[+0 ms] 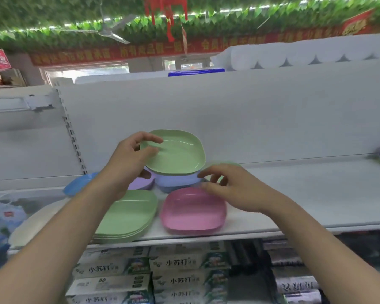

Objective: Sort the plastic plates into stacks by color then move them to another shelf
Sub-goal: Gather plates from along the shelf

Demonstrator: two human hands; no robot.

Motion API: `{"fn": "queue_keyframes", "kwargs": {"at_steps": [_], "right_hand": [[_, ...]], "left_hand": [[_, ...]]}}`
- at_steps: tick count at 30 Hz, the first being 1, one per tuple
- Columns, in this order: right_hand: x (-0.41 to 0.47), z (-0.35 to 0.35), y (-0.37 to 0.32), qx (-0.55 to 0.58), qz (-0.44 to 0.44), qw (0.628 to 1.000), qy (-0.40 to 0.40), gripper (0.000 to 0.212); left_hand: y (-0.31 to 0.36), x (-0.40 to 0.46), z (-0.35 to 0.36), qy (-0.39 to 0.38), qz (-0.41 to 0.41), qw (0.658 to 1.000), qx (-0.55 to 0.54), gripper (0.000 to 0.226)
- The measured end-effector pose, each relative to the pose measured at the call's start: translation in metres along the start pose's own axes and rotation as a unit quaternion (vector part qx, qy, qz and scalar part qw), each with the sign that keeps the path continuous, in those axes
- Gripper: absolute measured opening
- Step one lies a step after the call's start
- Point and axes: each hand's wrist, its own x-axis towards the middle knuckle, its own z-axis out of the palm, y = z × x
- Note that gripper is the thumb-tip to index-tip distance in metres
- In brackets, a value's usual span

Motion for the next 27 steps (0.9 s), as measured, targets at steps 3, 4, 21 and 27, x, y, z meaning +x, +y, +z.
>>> {"fn": "queue_keyframes", "kwargs": {"at_steps": [3,4,21,27], "right_hand": [[-0.015,-0.036,0.037,-0.006,0.009,1.0,0.001,0.029],[-0.02,-0.049,0.049,-0.008,0.012,1.0,0.002,0.027],[-0.048,-0.167,0.169,0.051,0.019,0.998,-0.004,0.013],[-0.033,-0.146,0.153,0.049,-0.008,0.998,-0.035,0.011]], "left_hand": [[0.005,0.018,0.048,0.0,-0.009,1.0,0.022,0.023],[0.005,0.025,0.065,-0.001,-0.014,0.999,0.033,0.024],[-0.05,0.091,0.181,-0.007,-0.108,0.901,0.419,0.043],[-0.05,0.088,0.183,-0.026,-0.077,0.865,0.495,0.047]]}}
